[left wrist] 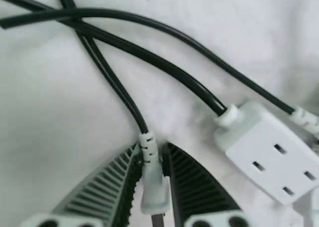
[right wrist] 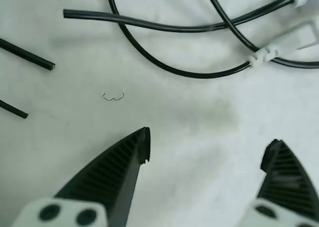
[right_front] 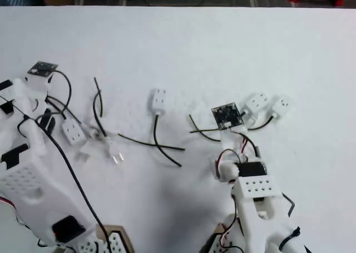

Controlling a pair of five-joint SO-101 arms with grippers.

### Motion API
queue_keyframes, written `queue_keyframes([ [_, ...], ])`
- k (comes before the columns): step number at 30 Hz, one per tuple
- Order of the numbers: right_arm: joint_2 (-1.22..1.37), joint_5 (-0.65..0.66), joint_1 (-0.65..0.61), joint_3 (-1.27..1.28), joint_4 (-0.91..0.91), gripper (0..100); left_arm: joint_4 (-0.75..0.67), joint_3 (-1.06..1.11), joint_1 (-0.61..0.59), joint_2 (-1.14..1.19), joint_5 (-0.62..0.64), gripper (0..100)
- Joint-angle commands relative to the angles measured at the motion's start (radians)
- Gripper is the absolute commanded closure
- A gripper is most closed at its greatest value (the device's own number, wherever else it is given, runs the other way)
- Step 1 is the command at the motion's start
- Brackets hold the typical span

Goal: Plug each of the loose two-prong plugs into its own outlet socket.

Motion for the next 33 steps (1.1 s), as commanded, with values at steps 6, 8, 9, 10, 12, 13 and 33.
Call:
queue_keyframes([
  [6, 0.002, -0.008, -0.005, -0.012, -0.013, 64.4, 0.233, -0.127, 0.019, -0.035, -0.144, 98],
  [8, 0.002, -0.008, -0.005, -0.012, -0.013, 64.4, 0.325, -0.224, 0.019, -0.073, -0.146, 98],
  [9, 0.002, -0.008, -0.005, -0.012, -0.013, 64.4, 0.362, -0.273, 0.019, -0.096, -0.146, 98],
  [10, 0.002, -0.008, -0.005, -0.012, -0.013, 64.4, 0.394, -0.315, 0.019, -0.122, -0.144, 98],
  [12, 0.002, -0.008, -0.005, -0.012, -0.013, 64.4, 0.451, -0.385, 0.018, -0.191, -0.123, 98],
  [13, 0.002, -0.008, -0.005, -0.012, -0.013, 64.4, 0.471, -0.41, 0.019, -0.232, -0.11, 98],
  [33, 0.002, -0.008, -0.005, -0.009, -0.013, 64.4, 0.405, -0.106, 0.414, -1.336, 0.517, 98],
])
